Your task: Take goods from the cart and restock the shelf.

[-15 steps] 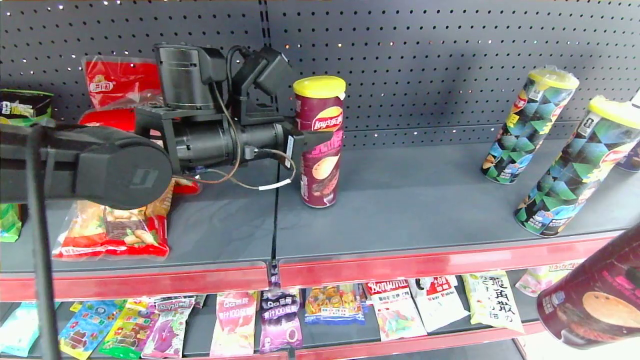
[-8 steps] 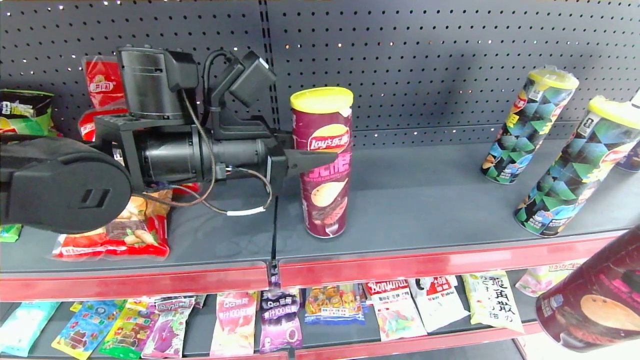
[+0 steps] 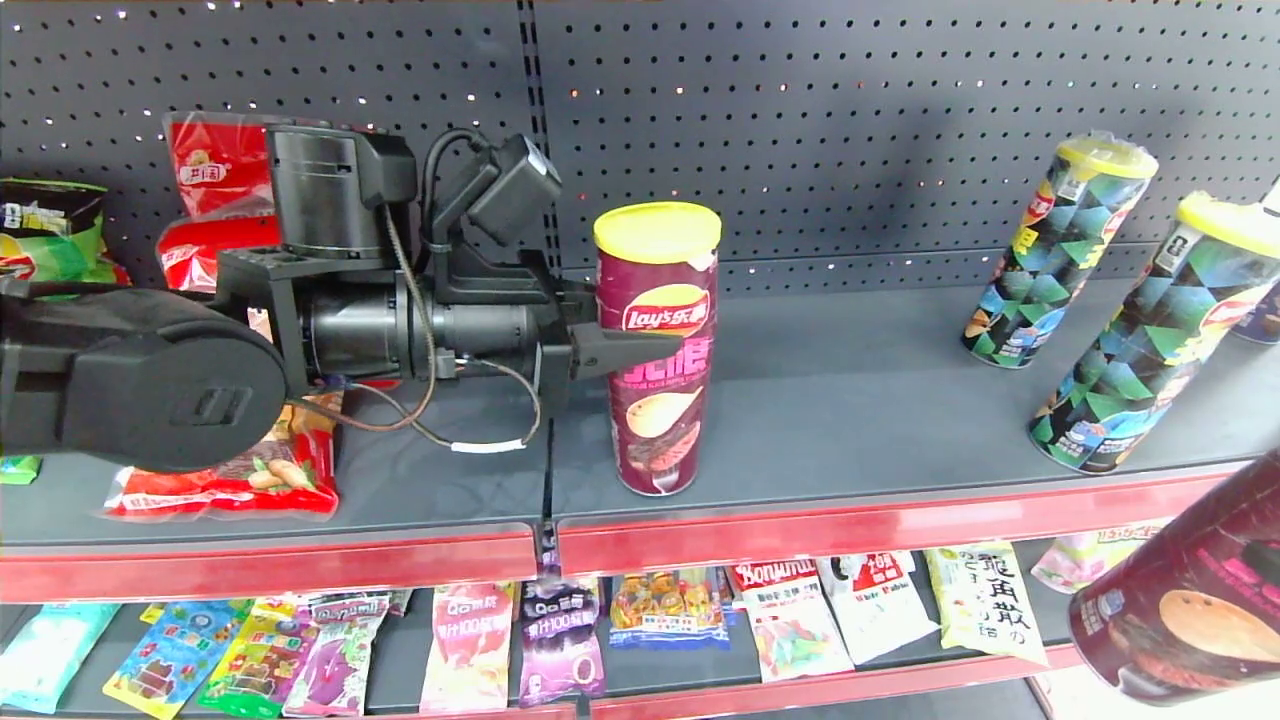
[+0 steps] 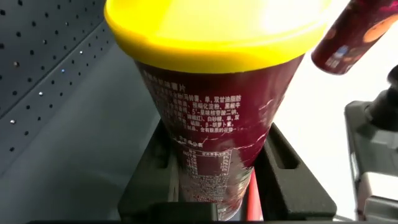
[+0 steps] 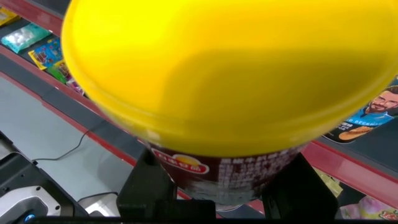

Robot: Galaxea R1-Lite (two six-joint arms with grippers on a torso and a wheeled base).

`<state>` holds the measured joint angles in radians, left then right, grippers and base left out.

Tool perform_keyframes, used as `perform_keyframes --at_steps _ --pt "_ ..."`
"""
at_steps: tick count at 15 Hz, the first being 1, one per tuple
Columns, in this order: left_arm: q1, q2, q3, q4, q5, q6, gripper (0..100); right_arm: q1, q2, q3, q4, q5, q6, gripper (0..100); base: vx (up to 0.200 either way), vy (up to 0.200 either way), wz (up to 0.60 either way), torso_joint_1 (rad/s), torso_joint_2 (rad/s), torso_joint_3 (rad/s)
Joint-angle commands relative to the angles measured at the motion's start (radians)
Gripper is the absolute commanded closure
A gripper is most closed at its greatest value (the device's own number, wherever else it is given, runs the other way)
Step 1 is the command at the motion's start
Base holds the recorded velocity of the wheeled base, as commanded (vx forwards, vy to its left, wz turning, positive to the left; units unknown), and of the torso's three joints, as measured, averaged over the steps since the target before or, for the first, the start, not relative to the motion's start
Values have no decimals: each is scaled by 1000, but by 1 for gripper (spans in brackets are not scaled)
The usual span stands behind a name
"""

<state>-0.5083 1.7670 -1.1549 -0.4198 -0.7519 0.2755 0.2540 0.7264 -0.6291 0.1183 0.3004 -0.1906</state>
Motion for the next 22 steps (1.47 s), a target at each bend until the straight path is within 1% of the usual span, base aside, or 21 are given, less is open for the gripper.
perform_keyframes --at_steps 1,5,7,10,12,15,19,20,22 --pt "5 19 0 -1 -3 4 100 1 2 0 0 0 0 100 0 0 0 0 0 0" --pt "5 15 4 -1 -23 2 100 1 4 0 0 0 0 100 0 0 0 0 0 0" --pt "5 12 11 1 -44 2 100 1 4 0 0 0 0 100 0 0 0 0 0 0" --pt "4 15 11 1 -44 1 100 1 4 -1 0 0 0 100 0 0 0 0 0 0" --pt "2 14 20 1 -44 -7 100 1 4 -1 0 0 0 100 0 0 0 0 0 0" --pt "4 9 64 -1 -44 -6 100 1 5 -1 0 0 0 100 0 0 0 0 0 0" --pt "5 8 60 -1 -38 -7 100 1 7 -3 0 0 0 100 0 0 0 0 0 0" --pt "7 9 57 -1 -38 -9 0 1 8 -3 -2 0 0 100 0 0 0 0 0 0" --pt "10 2 60 -1 -37 -9 0 1 16 -6 -6 0 0 100 0 0 0 0 0 0"
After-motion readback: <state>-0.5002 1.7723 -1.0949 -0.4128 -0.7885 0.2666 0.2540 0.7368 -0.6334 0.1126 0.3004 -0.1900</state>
